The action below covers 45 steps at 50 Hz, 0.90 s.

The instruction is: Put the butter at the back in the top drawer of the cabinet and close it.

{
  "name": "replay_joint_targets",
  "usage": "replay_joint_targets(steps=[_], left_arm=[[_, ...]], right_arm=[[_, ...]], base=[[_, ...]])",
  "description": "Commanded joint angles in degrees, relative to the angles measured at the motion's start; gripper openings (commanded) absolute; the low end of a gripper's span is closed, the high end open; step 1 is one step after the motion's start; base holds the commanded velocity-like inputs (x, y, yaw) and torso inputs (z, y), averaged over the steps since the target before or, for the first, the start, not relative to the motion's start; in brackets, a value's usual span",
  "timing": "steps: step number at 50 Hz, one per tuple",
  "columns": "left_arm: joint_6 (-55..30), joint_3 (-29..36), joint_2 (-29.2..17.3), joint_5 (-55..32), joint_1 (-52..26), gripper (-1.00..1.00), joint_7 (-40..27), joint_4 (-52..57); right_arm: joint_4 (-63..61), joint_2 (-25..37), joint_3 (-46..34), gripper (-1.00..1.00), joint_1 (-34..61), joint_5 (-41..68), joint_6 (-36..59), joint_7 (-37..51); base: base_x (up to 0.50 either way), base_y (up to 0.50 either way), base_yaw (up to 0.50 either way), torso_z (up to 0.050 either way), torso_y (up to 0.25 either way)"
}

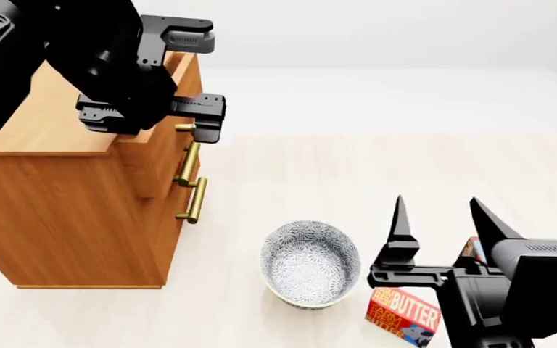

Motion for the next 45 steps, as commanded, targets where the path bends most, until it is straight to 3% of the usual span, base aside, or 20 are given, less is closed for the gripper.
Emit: replay_joint_targets(steps=[1,28,45], left_arm=[[1.38,1.23,1.79,-11.75,1.03,1.00,4.99,0.56],[3.29,-3.75,3.72,-15.33,-2.22,1.00,-2.65,6.69],[1.46,-27.69,3.84,-2.14,2.23,1.00,-16.81,11.06]], right_arm=[[-0.08,0.41,0.68,1.00,-0.65,0.55,-0.89,-0.15],[0.69,1.58,3.74,1.00,-2.93,2.88,-4.10,-1.43],[3.74,1.83,6.98,1.00,-5.36,4.95,-8.14,-4.31]], base=[[0.00,0.00,0.00,0.000,0.000],[0.00,0.00,0.00,0.000,0.000],[0.00,0.00,0.00,0.000,0.000]])
